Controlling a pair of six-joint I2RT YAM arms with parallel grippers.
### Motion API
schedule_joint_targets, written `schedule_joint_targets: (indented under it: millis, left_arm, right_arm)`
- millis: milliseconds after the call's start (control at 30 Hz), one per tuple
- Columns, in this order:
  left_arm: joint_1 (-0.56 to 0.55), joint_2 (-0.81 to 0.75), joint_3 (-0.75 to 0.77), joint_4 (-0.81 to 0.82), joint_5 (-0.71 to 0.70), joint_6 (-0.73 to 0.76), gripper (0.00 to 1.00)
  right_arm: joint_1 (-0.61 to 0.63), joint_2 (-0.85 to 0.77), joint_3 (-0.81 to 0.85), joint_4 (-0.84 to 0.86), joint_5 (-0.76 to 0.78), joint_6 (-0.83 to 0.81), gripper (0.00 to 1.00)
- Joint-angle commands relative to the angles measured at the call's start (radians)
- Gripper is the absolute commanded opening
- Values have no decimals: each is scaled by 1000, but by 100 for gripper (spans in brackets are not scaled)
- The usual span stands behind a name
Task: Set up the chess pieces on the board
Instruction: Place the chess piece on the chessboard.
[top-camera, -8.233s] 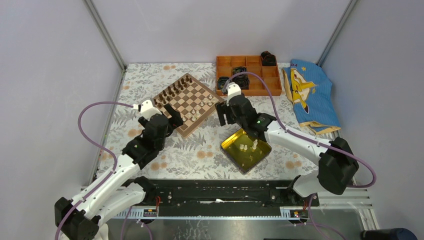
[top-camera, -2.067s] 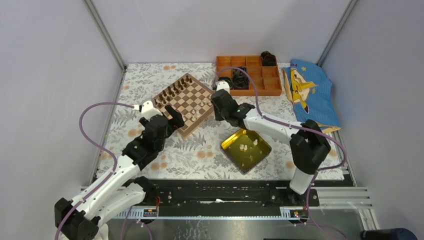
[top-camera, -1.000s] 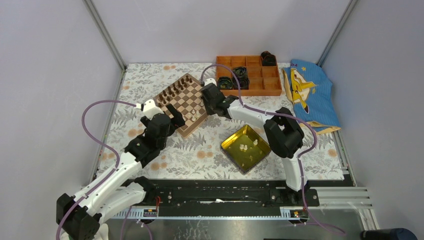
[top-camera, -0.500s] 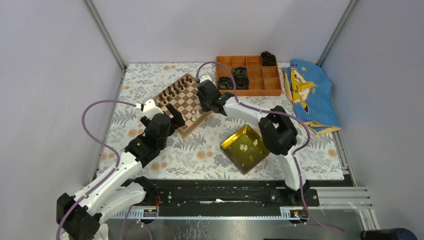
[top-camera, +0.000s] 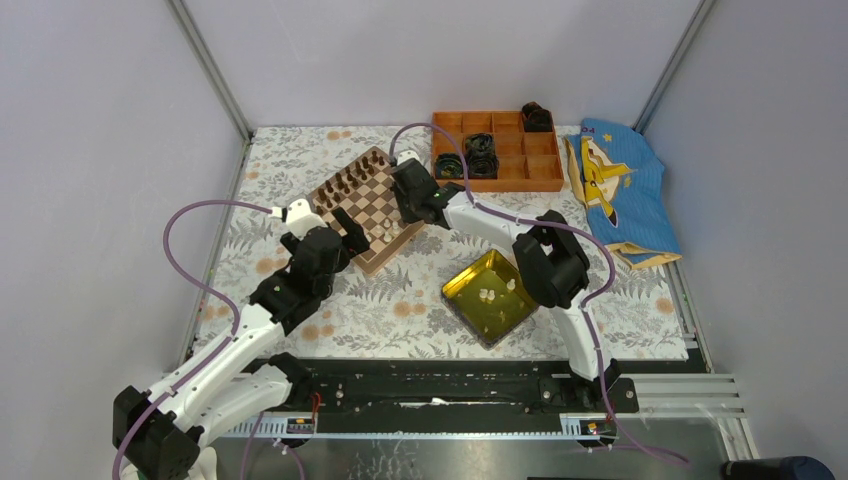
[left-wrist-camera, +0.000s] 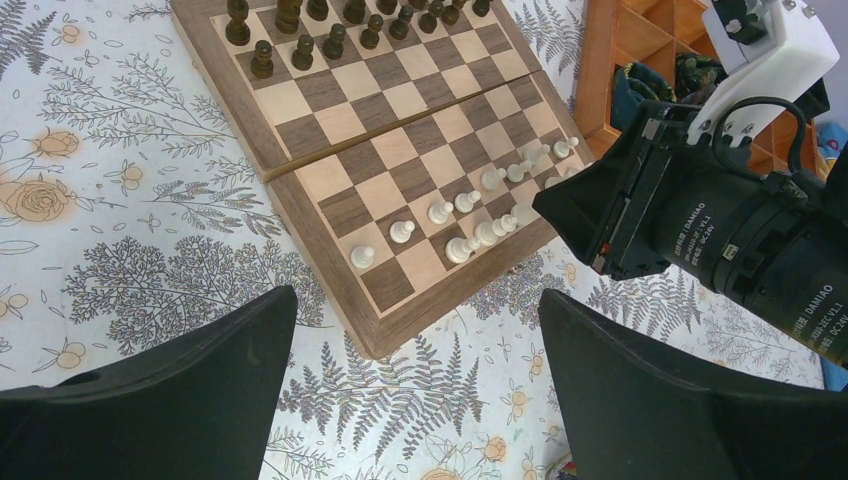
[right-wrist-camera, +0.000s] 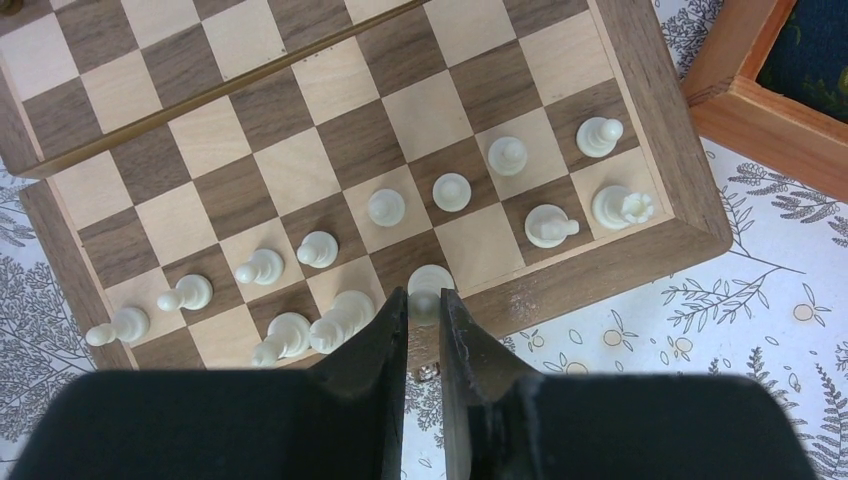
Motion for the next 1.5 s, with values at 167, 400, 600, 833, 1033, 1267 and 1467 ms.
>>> schedule_joint_targets:
  millis: [167,400,600,833,1033,1267,1467]
  left_arm:
    - [-5,-4,23,30,-31,-1,99]
    - [-4,-2,25,29,-31,0,99]
    - [-4,-1,24,30,-30,0,99]
    - [-4,-1,24,30,-30,0,99]
    - [-4,-2,23,30,-29,0,99]
    - [-4,-4,21,27,-26,-1,99]
    - [-4,-1,22,26,-23,-4,99]
  right_arm:
    - [1,25,71,-12,-25,-16,0]
    - [5,32,77,-16,-32,-16,0]
    - [6,43,88,-26,-35,-18,0]
    - [8,47,89,-31,-36,-20,0]
    - [10,46,92,-37,-37,-23,0]
    - [11,45,89,-39,-44,-31,10]
    - [11,38,84,-34,-55,-38,25]
